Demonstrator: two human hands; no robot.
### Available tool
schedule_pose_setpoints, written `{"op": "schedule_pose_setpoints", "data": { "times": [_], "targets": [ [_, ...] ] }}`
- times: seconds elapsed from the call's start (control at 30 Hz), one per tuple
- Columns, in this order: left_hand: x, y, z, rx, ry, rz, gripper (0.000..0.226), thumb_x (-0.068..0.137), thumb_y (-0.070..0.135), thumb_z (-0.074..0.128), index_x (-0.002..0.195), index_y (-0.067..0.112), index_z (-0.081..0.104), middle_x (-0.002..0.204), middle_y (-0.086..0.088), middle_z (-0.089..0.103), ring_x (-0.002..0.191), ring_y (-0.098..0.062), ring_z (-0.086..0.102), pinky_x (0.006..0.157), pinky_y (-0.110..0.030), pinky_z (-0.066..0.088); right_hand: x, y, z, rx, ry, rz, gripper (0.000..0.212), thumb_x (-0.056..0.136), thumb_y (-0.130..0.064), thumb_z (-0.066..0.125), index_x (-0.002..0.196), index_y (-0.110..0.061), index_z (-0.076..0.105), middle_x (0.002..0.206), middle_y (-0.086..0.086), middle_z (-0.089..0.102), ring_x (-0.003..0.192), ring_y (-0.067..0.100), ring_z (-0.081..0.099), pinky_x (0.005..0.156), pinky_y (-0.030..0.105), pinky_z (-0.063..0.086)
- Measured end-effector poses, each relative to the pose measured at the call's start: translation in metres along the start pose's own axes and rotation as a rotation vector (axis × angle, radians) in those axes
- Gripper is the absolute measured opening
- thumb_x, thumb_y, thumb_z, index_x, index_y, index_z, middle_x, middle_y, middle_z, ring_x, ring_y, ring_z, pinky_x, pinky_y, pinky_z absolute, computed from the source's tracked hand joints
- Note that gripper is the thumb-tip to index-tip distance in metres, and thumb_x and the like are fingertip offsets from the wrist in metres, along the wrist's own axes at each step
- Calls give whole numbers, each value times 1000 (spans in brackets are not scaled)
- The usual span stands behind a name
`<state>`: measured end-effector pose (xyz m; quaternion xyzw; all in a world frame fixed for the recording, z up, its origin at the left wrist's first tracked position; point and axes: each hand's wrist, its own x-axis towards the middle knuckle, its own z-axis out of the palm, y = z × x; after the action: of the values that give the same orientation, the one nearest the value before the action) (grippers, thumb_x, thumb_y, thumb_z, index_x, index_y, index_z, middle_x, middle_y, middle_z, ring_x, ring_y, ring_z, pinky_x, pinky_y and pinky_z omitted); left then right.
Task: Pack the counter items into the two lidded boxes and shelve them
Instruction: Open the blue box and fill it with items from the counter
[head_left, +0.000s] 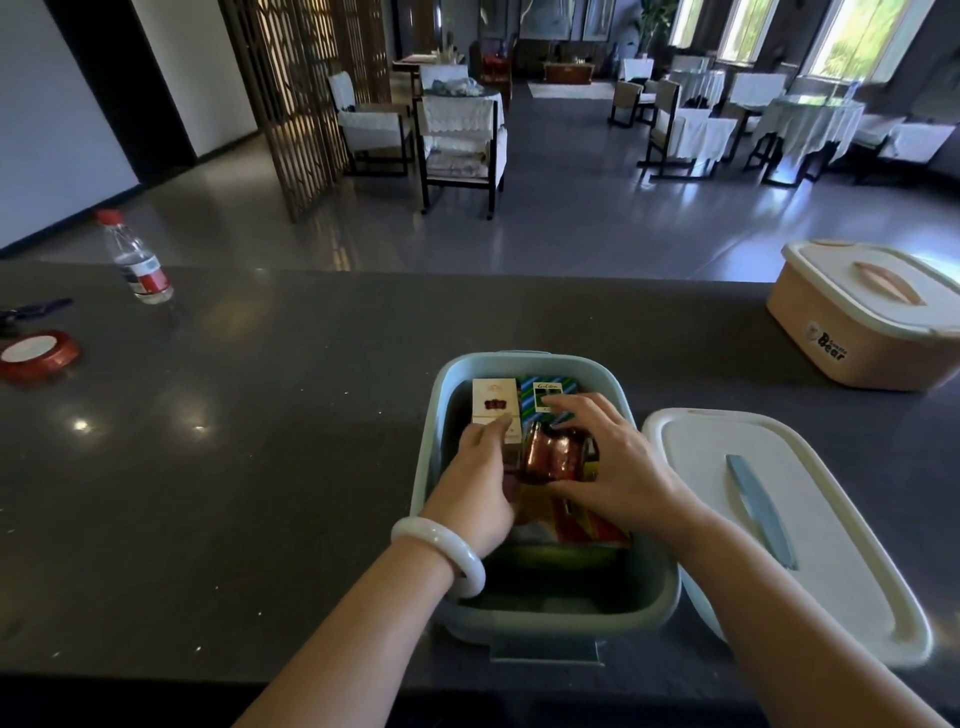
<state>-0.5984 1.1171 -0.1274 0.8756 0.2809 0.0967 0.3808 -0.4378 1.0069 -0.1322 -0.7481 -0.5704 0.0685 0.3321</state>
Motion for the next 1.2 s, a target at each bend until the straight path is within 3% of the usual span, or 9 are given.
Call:
{"op": "schedule_pose_setpoints", "data": {
  "times": [0.13,0.3,0.43,0.53,0.63,0.77,0.83,1.07,1.2],
  "targets": [
    [0,1,2,31,59,104,70,88,11,64,145,35,30,149,13,30,134,-9,38,108,-25,29,-1,-2,-3,18,-56,-2,91,64,-44,84,136,-52,29,120,-42,36,113,-27,36,79,-6,32],
    [3,3,7,63,91,109,64,86,15,70,140,30,40,140,12,38,131,-11,43,110,-32,38,-2,-3,-5,29,-107,17,92,64,-44,83,135,-55,26,118,-41,39,112,-27,38,80,-3,33],
    [5,5,9,91,115,147,58,85,16,71,137,27,46,133,12,41,125,-10,47,106,-30,42,-2,-1,-6,17,-131,11,89,64,-42,83,133,-54,27,119,-39,37,111,-25,40,76,-5,34],
    [4,3,10,134,159,173,52,87,12,67,134,26,48,133,11,45,126,-9,45,106,-25,38,-1,-1,-5,3,-155,10,82,62,-56,79,130,-52,33,122,-36,38,111,-14,46,79,1,37],
    [2,1,11,217,177,169,54,86,12,68,135,26,49,134,9,46,125,-10,44,103,-26,40,0,0,-4,65,-50,44,63,72,-69,62,126,-43,46,120,-30,44,110,-12,49,84,7,42],
    [0,-1,11,294,116,103,63,82,14,73,138,28,48,135,9,45,121,-12,44,101,-31,44,0,6,-2,126,160,109,29,92,-31,59,120,-23,58,113,-14,53,102,-6,55,87,21,50],
    [0,-1,10,290,94,73,62,84,10,70,138,29,47,138,8,43,122,-14,45,102,-32,44,-1,7,-1,107,180,146,26,92,-18,60,119,-21,59,112,-11,55,101,-3,57,88,22,50],
    [1,4,8,128,68,-13,60,84,10,71,137,23,47,139,3,47,126,-16,47,107,-37,41,-1,10,1,57,160,201,31,90,-7,59,119,-19,60,112,-10,58,99,-2,57,85,11,45],
    [1,7,11,110,94,-27,56,85,12,70,134,19,45,137,2,49,124,-14,50,105,-36,43,-1,12,2,28,126,192,34,87,-5,63,116,-23,61,108,-13,56,93,-13,53,75,-2,40]
  ]
}}
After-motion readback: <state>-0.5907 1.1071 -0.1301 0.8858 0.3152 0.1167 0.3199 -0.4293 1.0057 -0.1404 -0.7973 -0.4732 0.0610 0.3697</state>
